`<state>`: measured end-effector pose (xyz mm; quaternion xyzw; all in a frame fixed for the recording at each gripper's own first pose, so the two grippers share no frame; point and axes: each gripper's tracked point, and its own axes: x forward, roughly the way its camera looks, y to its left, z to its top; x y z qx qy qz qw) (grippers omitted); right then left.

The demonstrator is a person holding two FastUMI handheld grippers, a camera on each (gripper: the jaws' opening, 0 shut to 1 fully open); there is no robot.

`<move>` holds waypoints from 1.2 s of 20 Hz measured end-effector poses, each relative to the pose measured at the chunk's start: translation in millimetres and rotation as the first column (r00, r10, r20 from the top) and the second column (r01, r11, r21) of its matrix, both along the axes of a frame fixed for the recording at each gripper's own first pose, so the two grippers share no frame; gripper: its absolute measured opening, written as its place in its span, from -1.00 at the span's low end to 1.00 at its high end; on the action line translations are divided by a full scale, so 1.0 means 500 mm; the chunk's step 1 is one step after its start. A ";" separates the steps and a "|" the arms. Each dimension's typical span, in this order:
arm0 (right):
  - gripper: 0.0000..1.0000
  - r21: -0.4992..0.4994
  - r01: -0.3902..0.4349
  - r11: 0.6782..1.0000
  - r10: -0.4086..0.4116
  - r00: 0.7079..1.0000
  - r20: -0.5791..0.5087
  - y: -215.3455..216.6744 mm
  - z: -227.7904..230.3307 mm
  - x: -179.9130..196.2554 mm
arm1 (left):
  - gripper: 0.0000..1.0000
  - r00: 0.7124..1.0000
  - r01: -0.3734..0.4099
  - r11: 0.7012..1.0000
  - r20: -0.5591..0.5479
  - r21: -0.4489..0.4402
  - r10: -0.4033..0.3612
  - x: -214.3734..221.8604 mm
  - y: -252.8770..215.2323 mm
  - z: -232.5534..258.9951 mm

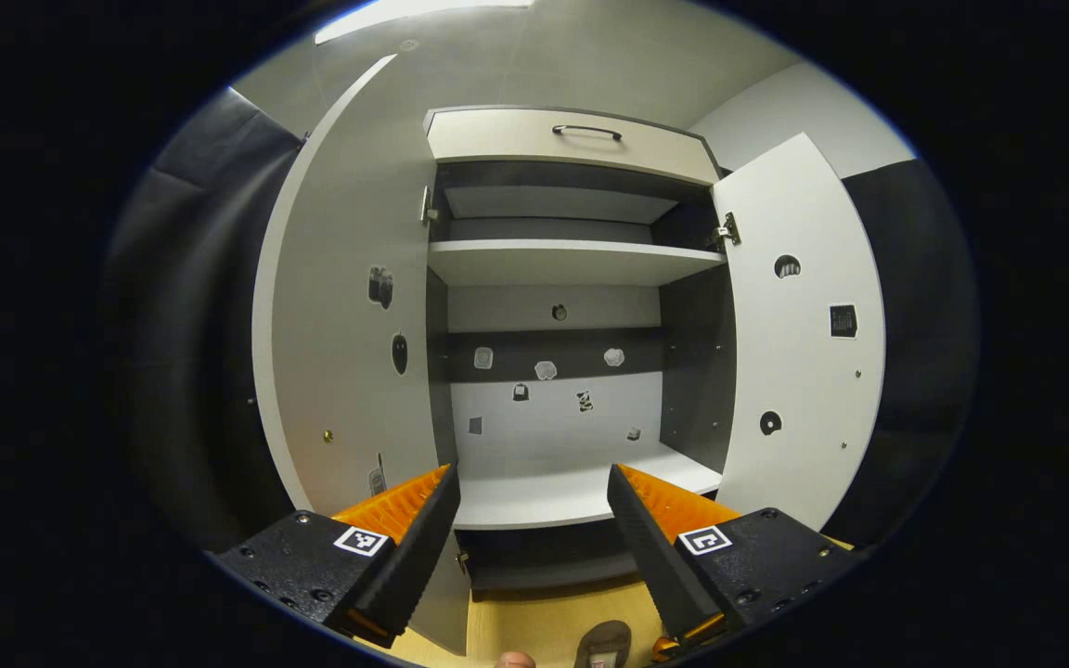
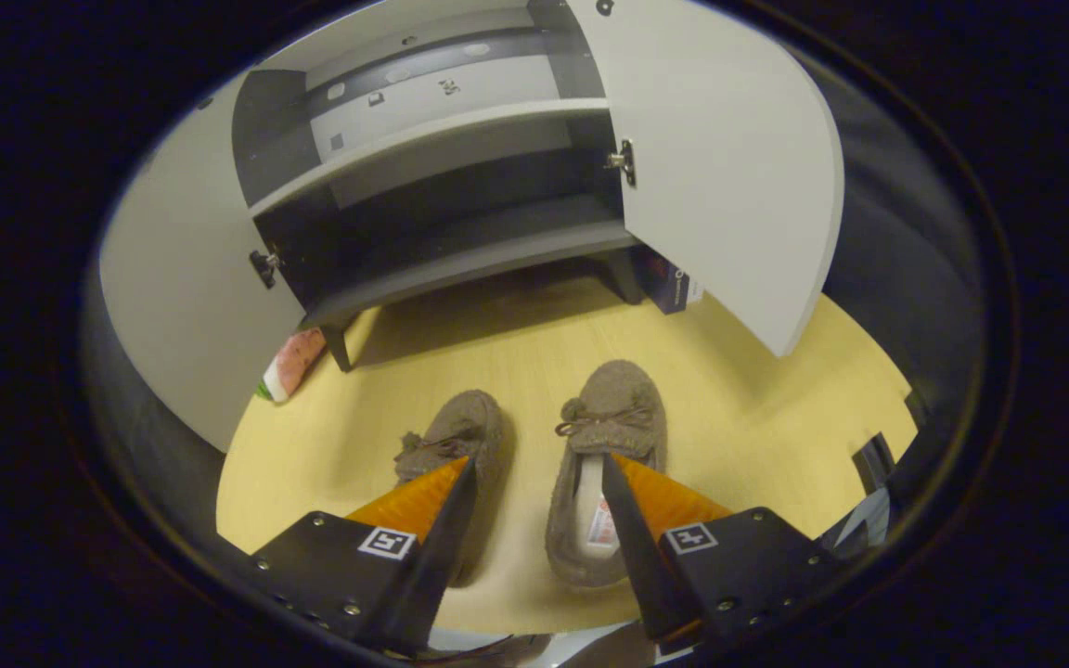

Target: Grab one shoe with the right hand and put it into the shoe cabinet, grab the other shoe with the left hand and put it into the shoe cabinet; then close the right door with the right hand and the left door with the left hand.

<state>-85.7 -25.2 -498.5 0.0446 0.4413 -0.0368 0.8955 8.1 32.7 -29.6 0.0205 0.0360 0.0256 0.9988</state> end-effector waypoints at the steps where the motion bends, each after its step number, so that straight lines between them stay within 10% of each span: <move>1: 0.65 -0.010 0.004 1.000 -0.005 1.000 -0.017 -0.005 -0.021 0.003 | 0.93 1.000 -0.002 1.000 -0.007 -0.002 0.002 0.000 0.001 -0.005; 13: 0.13 -0.117 0.042 0.992 -0.050 0.997 -0.065 -0.051 -0.155 0.069 | 0.95 0.999 -0.027 1.000 -0.044 0.010 0.028 0.016 0.023 -0.044; 15: -0.62 -0.099 0.042 0.994 -0.047 0.997 -0.059 -0.050 -0.158 0.073 | 0.95 0.998 -0.025 1.000 -0.050 0.013 0.025 0.021 0.023 -0.050; 17: -0.52 -0.106 0.042 0.993 -0.046 0.998 -0.032 -0.061 -0.168 0.093 | 0.95 0.998 -0.020 1.000 -0.056 0.010 0.020 0.026 0.019 -0.056; 18: -0.96 -0.111 0.044 0.993 -0.047 0.998 -0.033 -0.057 -0.160 0.087 | 0.95 0.998 -0.016 1.000 -0.060 0.008 0.016 0.028 0.017 -0.058; 24: -0.96 -0.125 0.021 0.992 -0.019 1.000 0.013 -0.052 -0.113 0.102 | 0.95 0.998 -0.005 1.000 -0.067 0.005 0.005 0.042 0.012 -0.068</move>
